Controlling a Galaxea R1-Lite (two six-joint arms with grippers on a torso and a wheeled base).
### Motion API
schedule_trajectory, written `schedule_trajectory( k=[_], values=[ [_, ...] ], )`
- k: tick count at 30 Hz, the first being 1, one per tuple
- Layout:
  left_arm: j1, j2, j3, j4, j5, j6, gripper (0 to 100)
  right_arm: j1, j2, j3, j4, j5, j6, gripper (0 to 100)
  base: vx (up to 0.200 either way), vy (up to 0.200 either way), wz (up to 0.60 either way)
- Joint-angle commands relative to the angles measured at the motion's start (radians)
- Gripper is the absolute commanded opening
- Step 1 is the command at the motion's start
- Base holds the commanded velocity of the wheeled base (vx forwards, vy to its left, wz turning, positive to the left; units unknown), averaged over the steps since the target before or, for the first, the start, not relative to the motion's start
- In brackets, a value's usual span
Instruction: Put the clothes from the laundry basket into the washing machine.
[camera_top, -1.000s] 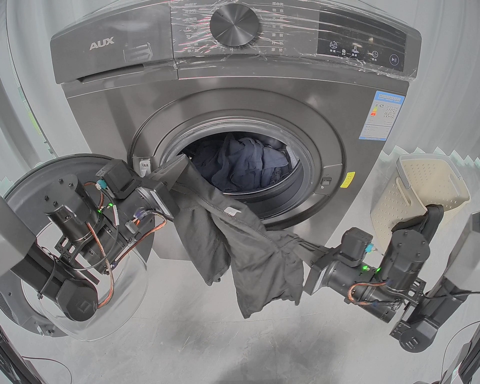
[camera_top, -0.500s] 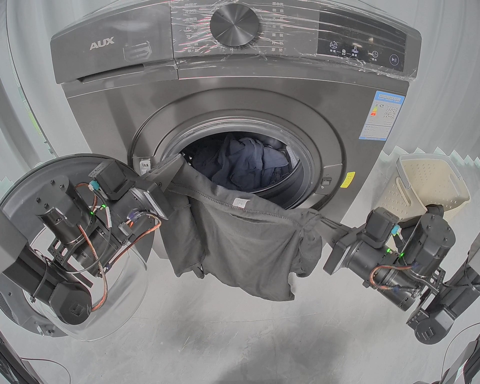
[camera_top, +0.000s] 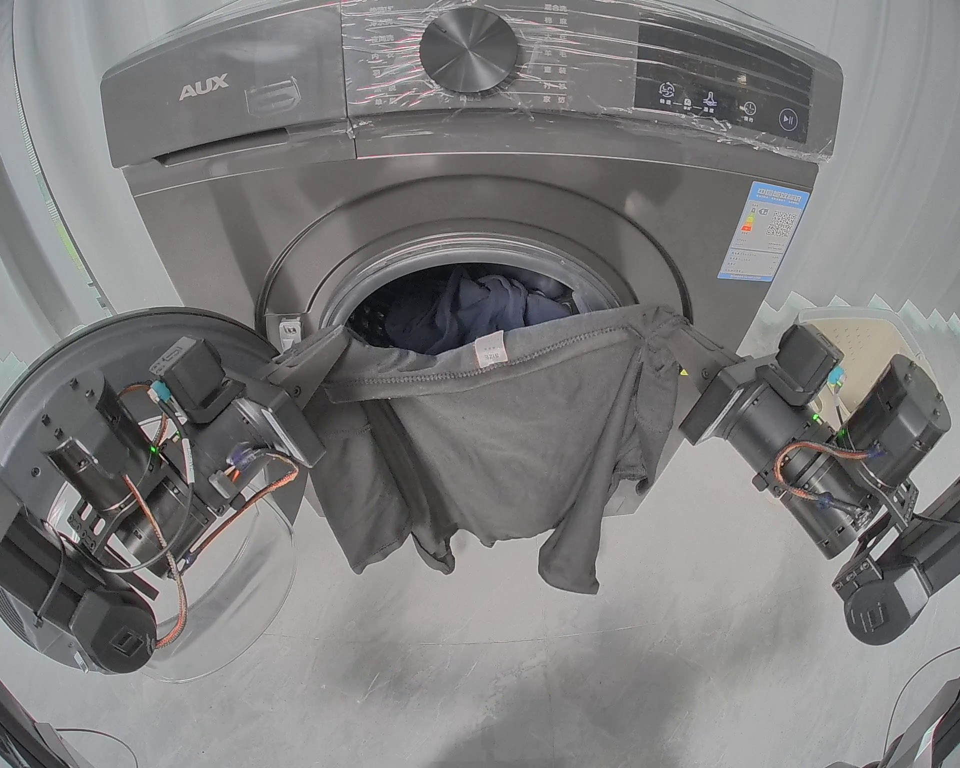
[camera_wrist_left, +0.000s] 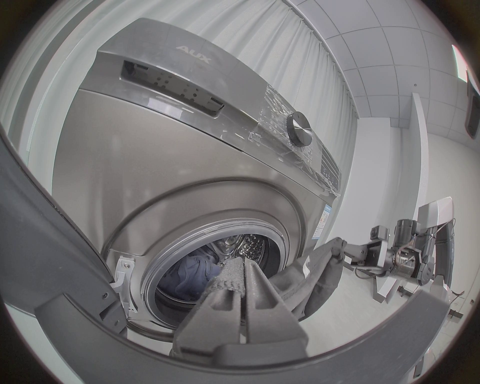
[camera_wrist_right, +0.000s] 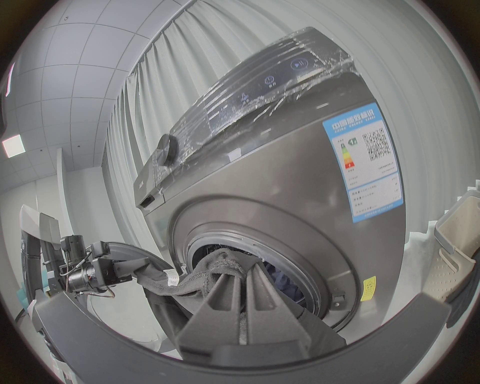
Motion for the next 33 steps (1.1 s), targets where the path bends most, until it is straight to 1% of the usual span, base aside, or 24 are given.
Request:
schedule_trajectory(
  k=[1, 2, 4, 11, 15, 20, 29, 33],
  values=[
    [-0.001, -0.023, 0.018, -0.001, -0.001, 0.020, 0, -0.002, -0.020, -0.012, 0.000, 0.000, -0.002, 0, 0.000, 0.000, 0.00],
    [-0.002, -0.034, 0.018, 0.000, -0.001, 0.028, 0, 0.003, -0.026, -0.016, 0.000, 0.000, -0.002, 0, 0.000, 0.000, 0.00],
    [-0.004, -0.054, 0.016, 0.000, -0.002, 0.032, 0, 0.009, -0.043, -0.016, 0.000, 0.000, -0.004, 0, 0.000, 0.000, 0.00],
    [-0.004, -0.103, 0.004, 0.003, -0.004, 0.031, 0, 0.020, -0.079, -0.013, 0.000, 0.002, -0.008, 0, 0.000, 0.000, 0.00],
    [-0.004, -0.106, 0.001, 0.002, -0.014, 0.031, 0, 0.021, -0.079, -0.002, 0.000, 0.002, -0.010, 0, 0.000, 0.000, 0.00],
    [0.001, -0.106, -0.005, 0.002, -0.014, 0.031, 0, 0.021, -0.082, 0.002, 0.000, 0.003, -0.011, 0, 0.000, 0.000, 0.00],
    [0.006, -0.126, -0.019, 0.002, -0.016, 0.029, 0, 0.048, -0.105, 0.002, 0.001, 0.003, -0.014, 0, 0.000, 0.000, 0.00],
    [0.004, -0.129, -0.021, 0.002, -0.016, 0.029, 0, 0.048, -0.105, 0.001, 0.000, 0.003, -0.014, 0, 0.000, 0.000, 0.00]
  ],
)
